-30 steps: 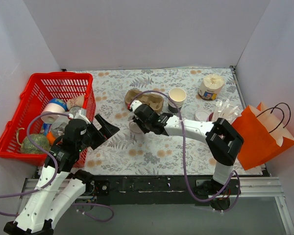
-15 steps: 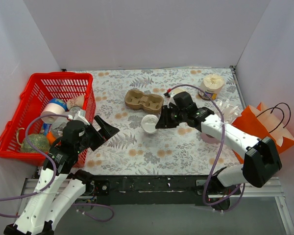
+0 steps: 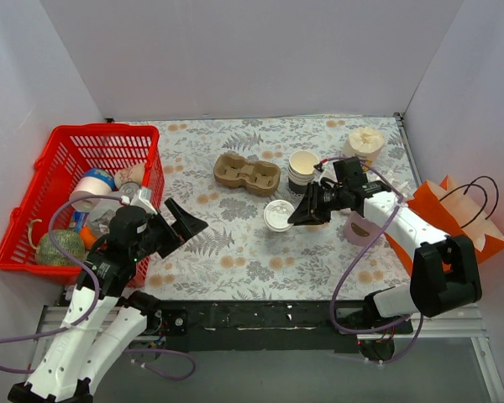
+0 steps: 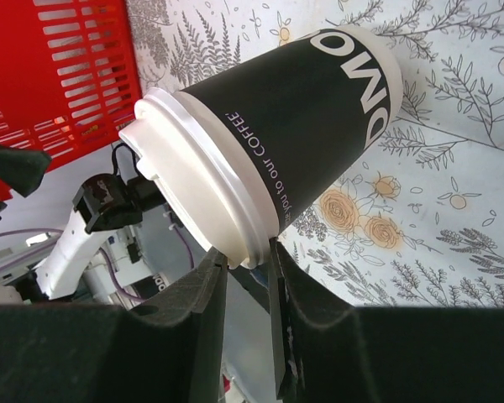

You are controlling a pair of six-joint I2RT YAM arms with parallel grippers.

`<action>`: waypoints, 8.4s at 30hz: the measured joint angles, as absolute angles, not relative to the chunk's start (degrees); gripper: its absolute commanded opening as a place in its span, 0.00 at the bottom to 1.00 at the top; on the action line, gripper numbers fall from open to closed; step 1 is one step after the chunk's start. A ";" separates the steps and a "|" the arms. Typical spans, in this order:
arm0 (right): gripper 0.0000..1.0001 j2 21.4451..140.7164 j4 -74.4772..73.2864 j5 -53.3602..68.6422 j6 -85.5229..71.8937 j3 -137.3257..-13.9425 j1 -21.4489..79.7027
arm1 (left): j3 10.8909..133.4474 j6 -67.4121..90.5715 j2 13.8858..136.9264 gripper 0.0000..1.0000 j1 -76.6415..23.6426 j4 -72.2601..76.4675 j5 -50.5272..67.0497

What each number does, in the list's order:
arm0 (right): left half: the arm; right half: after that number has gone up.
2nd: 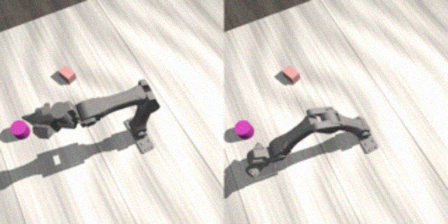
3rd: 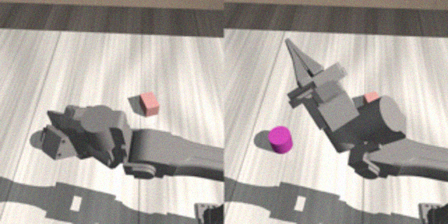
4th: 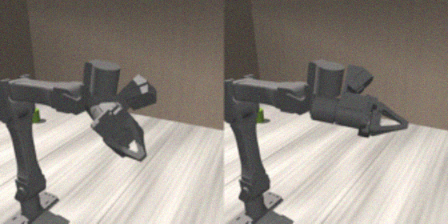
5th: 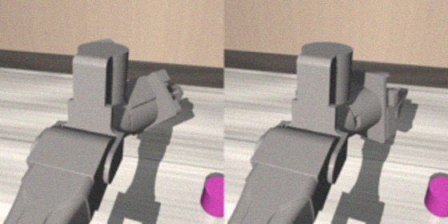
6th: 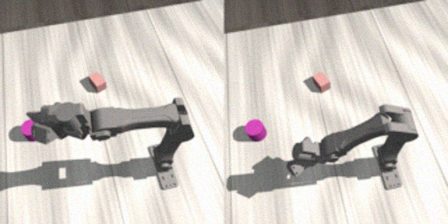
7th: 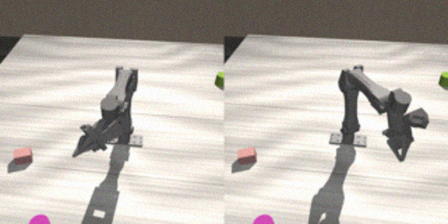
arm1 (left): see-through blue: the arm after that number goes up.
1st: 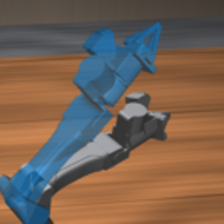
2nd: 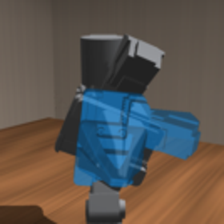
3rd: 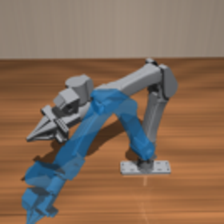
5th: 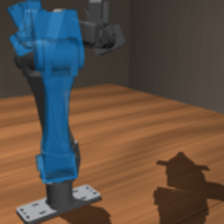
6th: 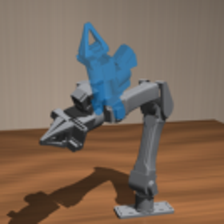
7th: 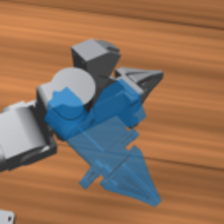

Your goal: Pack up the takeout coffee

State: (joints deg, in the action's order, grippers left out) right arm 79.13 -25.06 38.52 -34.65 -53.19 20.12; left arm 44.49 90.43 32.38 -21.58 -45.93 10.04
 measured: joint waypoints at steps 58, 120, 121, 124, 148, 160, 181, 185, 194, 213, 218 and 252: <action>0.88 125.60 -22.74 34.06 -53.21 -103.42 50.46 | 53.15 86.35 24.62 0.98 -21.54 -57.25 4.45; 0.91 103.33 -35.14 12.32 -1.21 -111.94 22.87 | 76.25 87.85 83.61 0.98 -20.91 -36.75 0.30; 0.91 105.91 -34.92 13.21 -0.95 -113.71 22.83 | 77.80 87.85 86.04 0.98 -20.69 -36.47 0.08; 0.91 114.96 -35.88 16.23 0.89 -120.31 22.72 | 80.49 87.79 91.77 0.98 -19.49 -35.29 -0.01; 0.68 132.86 -39.05 21.23 4.86 -125.86 23.18 | 82.26 86.43 110.28 0.98 -15.51 -28.01 9.61; 0.62 136.44 -41.91 20.47 14.22 -126.28 24.77 | 82.28 86.35 112.12 0.98 -15.49 -27.07 11.94; 0.06 133.51 -40.82 20.97 14.44 -124.57 25.67 | 82.37 86.35 112.25 0.98 -15.49 -26.68 13.74; 0.01 132.14 -40.51 20.97 14.00 -123.81 26.06 | 82.37 86.32 112.25 0.98 -15.49 -26.68 14.33; 0.01 130.02 -40.58 21.15 9.50 -123.81 26.41 | 82.37 86.35 112.27 0.98 -15.49 -26.57 15.33; 0.01 126.15 -37.36 31.99 -9.91 -118.78 24.77 | 82.21 86.50 109.71 0.98 -15.49 -25.45 15.55; 0.01 126.15 -35.88 33.34 -13.76 -119.66 22.44 | 82.21 86.54 107.33 0.98 -15.49 -25.23 15.53; 0.01 67.24 -12.51 13.67 -32.38 -60.29 45.04 | 55.51 88.33 52.27 0.98 -15.40 -32.40 17.91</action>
State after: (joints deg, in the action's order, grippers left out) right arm 67.24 -12.51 13.67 -32.38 -60.29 45.04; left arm 55.51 88.33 52.27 -15.40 -32.40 17.91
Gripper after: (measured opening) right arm 0.031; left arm 0.981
